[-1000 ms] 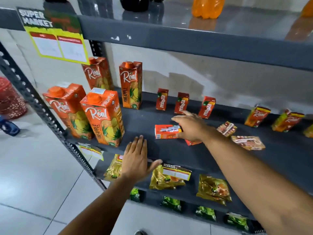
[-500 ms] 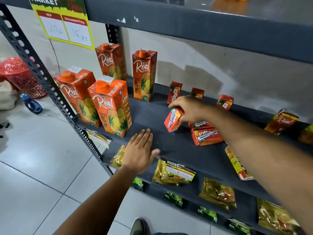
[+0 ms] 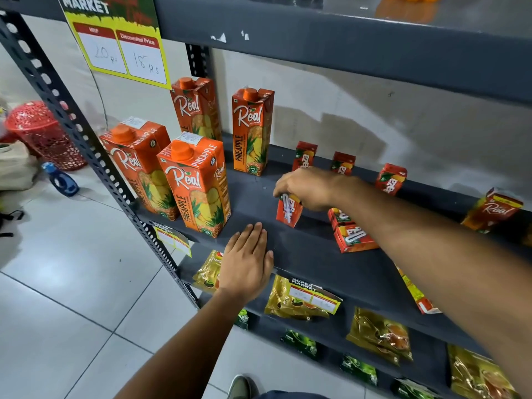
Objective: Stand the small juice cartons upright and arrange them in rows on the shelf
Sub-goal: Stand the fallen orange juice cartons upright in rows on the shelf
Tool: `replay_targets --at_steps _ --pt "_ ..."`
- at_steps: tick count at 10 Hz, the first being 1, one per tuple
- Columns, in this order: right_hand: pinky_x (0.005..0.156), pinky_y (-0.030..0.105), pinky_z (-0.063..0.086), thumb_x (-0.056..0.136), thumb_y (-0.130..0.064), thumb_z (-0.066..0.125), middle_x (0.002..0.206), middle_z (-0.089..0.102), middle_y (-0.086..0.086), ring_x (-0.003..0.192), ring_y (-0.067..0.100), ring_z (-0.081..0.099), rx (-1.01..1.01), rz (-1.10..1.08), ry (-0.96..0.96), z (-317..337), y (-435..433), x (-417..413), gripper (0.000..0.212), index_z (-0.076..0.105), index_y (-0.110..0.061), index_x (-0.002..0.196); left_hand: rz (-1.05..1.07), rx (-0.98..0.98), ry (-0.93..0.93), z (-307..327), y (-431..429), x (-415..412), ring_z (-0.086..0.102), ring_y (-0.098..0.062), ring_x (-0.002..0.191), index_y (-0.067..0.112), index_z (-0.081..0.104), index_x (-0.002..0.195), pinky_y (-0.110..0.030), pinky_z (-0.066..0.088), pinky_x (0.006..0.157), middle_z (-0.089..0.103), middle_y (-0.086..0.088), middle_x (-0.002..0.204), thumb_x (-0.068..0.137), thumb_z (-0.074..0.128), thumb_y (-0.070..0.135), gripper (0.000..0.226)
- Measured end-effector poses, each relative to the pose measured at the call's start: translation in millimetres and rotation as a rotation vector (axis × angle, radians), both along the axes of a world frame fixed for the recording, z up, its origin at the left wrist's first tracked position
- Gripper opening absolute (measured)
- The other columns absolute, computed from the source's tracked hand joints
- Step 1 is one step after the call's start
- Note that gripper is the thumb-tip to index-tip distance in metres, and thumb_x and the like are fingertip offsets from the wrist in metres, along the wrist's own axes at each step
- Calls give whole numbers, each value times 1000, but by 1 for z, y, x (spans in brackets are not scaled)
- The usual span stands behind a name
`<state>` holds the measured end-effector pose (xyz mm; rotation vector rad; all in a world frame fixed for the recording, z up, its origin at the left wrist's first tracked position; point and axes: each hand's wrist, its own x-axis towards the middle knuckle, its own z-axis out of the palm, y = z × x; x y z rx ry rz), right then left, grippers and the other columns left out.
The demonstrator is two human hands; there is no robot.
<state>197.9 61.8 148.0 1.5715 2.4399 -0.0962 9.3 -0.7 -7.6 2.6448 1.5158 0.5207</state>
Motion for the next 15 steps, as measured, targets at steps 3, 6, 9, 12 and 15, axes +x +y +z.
replay_targets --at_steps 3,6,9,12,15 --pt "105 43 40 76 -2 71 152 33 -2 137 22 33 -59 -28 13 13 -4 6 86 31 -31 146 -17 -5 3 -1 2 -1 43 -29 133 6 53 133 -42 30 111 51 -12 142 96 33 37 52" --pt "90 39 51 79 -47 71 131 59 7 112 25 58 -44 -137 12 21 1 9 65 52 -18 134 -21 -2 -17 1 2 -2 44 -29 133 5 54 131 -42 30 111 52 -13 141 95 34 36 51" --pt "98 44 46 69 -54 75 143 46 4 125 25 47 -125 -183 61 20 -1 13 83 43 -25 140 -27 -1 -34 2 -1 -1 45 -31 132 4 56 130 -44 32 110 53 -14 140 95 35 36 52" --pt "89 39 52 82 -36 73 121 65 5 102 21 62 -120 -187 66 27 -3 9 52 59 -16 128 -15 -9 -26 2 0 -2 44 -29 133 4 55 131 -43 31 112 52 -13 140 95 33 37 53" --pt "83 37 54 82 -42 71 116 68 6 95 21 63 -114 -220 45 26 -6 7 49 60 -17 123 -5 -29 -17 4 -1 -1 44 -30 133 4 55 130 -44 32 111 52 -14 140 96 33 37 53"
